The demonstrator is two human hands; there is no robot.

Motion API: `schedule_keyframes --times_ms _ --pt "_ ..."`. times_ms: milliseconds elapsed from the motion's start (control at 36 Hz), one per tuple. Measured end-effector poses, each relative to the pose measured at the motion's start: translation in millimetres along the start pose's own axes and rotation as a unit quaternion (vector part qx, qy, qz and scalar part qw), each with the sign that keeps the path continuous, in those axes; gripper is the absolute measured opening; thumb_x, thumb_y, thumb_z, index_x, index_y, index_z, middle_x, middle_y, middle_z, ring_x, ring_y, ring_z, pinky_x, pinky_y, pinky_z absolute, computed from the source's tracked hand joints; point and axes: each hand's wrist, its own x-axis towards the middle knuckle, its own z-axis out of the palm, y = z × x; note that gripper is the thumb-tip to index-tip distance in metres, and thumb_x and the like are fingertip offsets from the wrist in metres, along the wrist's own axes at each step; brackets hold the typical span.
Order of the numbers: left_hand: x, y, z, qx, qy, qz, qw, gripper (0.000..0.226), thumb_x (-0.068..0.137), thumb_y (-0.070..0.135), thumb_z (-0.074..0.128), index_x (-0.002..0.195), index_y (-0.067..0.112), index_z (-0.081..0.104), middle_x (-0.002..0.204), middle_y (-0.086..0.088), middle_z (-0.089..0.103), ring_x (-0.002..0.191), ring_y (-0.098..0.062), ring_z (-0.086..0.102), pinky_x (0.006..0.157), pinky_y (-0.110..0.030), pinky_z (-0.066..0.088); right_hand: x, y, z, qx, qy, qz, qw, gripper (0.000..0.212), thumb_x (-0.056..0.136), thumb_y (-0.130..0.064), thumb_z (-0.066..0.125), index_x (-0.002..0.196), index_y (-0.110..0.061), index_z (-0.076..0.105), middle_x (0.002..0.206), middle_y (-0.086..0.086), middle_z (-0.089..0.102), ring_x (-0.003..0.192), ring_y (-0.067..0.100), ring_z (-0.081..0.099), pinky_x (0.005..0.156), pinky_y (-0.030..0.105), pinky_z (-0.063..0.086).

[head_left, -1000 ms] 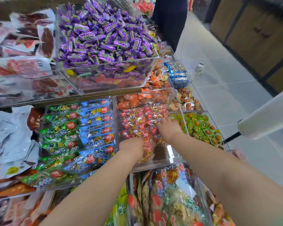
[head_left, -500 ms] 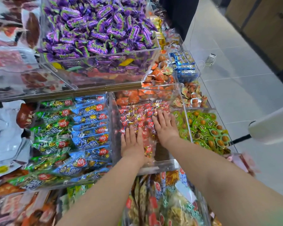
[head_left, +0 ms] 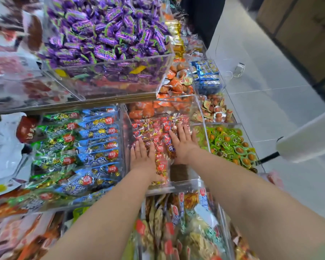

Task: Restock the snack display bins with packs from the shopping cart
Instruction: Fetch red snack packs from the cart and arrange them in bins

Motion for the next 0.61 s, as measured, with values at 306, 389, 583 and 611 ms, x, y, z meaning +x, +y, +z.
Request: schedule_keyframes --times_ms 306,389,583,611 --pt "-54 -9 -13 -0.147 0.196 0.151 0.958 0.082 0.097 0.050 0.038 0.153 0.011 -0.008 0.161 -0.016 -0.005 0.147 -0.033 -0.013 0.118 -0.045 -0.006 -116 -5 -34 0.351 0.111 0.054 0.928 0.039 0.094 -0.019 0.052 0.132 -0.012 0.053 0.131 0.009 0.056 0.107 0.022 0.058 0.090 0.033 0.048" --pt "-81 -6 -11 -0.212 0.286 0.205 0.912 0.050 0.096 0.029 0.047 0.140 0.009 0.040 0.145 -0.018 0.038 0.138 -0.034 0.030 0.112 -0.045 0.024 -151 -8 -14 0.488 0.184 0.118 0.845 0.027 0.094 -0.016 0.052 0.119 -0.014 0.061 0.112 0.002 0.064 0.061 0.004 0.050 0.053 0.020 0.041" --pt "-128 21 37 -0.491 0.045 0.257 0.831 0.012 0.094 0.024 0.051 0.088 0.019 0.061 0.083 -0.003 0.065 0.075 -0.024 0.060 0.068 -0.032 0.046 -231 -26 83 0.713 0.238 0.301 0.587 0.019 0.085 -0.006 0.055 0.075 -0.019 0.063 0.071 0.003 0.060 0.063 0.020 0.051 0.058 0.029 0.042" --pt "-131 27 50 -0.502 -0.003 0.252 0.827 0.015 0.094 0.022 0.050 0.083 0.019 0.060 0.075 -0.002 0.065 0.070 -0.023 0.061 0.066 -0.032 0.046 -244 -31 104 0.728 0.230 0.319 0.562 0.024 0.085 -0.003 0.052 0.070 -0.018 0.062 0.068 0.001 0.057 0.061 0.020 0.048 0.056 0.027 0.039"
